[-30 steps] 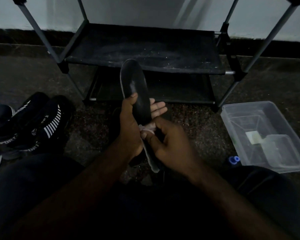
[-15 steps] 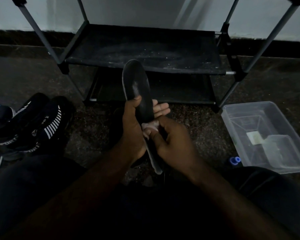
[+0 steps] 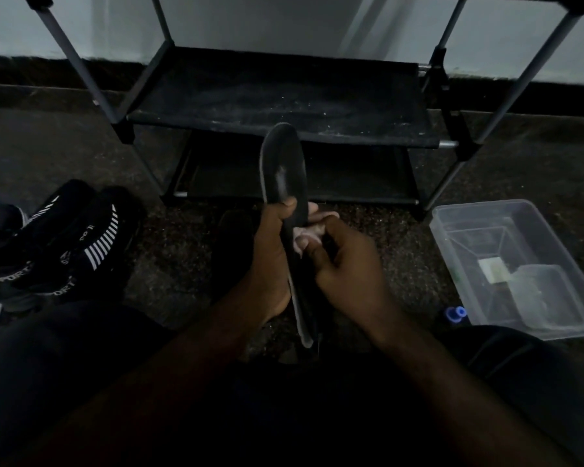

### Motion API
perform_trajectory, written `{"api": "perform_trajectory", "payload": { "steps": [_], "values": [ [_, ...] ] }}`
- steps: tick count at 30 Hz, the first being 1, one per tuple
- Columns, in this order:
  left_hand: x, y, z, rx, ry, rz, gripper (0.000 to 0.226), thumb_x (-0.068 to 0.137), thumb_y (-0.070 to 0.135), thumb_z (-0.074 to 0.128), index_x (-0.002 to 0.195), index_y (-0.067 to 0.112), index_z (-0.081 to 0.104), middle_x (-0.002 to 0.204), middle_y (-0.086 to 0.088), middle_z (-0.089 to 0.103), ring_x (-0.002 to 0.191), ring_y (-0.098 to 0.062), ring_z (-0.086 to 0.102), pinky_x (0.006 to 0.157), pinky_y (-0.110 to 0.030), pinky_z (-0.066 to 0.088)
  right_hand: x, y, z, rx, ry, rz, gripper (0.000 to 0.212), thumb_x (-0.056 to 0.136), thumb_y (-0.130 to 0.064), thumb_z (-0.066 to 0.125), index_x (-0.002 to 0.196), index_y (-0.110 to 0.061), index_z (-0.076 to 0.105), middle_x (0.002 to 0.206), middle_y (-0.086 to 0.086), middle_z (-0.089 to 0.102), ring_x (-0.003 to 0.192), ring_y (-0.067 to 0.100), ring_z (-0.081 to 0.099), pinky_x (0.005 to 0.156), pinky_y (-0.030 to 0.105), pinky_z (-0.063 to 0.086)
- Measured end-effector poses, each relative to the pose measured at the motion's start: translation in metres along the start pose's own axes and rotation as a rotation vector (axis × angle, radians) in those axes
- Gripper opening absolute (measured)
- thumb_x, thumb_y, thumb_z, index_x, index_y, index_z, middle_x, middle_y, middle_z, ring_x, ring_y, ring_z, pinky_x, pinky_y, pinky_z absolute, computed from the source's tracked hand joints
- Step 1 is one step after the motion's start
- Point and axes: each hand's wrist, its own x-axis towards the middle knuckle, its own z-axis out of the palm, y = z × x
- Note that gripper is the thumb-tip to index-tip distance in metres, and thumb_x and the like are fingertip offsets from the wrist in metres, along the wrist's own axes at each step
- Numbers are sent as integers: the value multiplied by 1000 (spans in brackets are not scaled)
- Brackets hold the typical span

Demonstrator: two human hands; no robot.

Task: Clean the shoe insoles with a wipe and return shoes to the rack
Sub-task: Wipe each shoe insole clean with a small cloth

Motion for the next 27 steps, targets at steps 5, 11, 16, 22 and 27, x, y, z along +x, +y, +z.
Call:
{"api": "perform_trajectory", "payload": {
  "steps": [5,11,16,22,27],
  "values": [
    [0,-8,1,43,3,7,44,94,41,42,111,5,62,104,-18,70,94,-26,69,79,-32,57,2,2,-2,61,28,97,9,92,-22,66,85,-18,68,84,-10,72,81,2,69,78,36,57],
    [3,1,-4,-22,17,-28,59,80,49,52,116,2,57,119,-24,65,112,-34,64,90,-42,52,-9,-10,6,19,-84,-63,16,92,-24,60,92,-11,69,87,-6,73,80,7,70,71,38,57],
    [1,-6,2,89,16,35,49,86,44,49,107,2,62,91,-14,73,84,-21,71,69,-26,56,7,7,-5,-101,74,74,10,93,-23,64,90,-14,68,85,-10,72,74,5,66,68,26,52],
    [-1,6,-1,-11,7,33,97,68,75,40,123,-4,52,115,-26,66,111,-35,65,99,-49,49,-12,-13,4,93,-78,-37,9,94,-18,64,90,-11,69,84,-6,73,78,7,70,70,35,57],
    [0,-4,-1,44,-44,63,94,70,82,32,107,0,59,94,-19,71,92,-32,69,86,-43,53,2,-1,-3,-92,77,21,13,94,-26,64,91,-15,69,87,-9,73,81,4,68,72,37,56]
  ]
}}
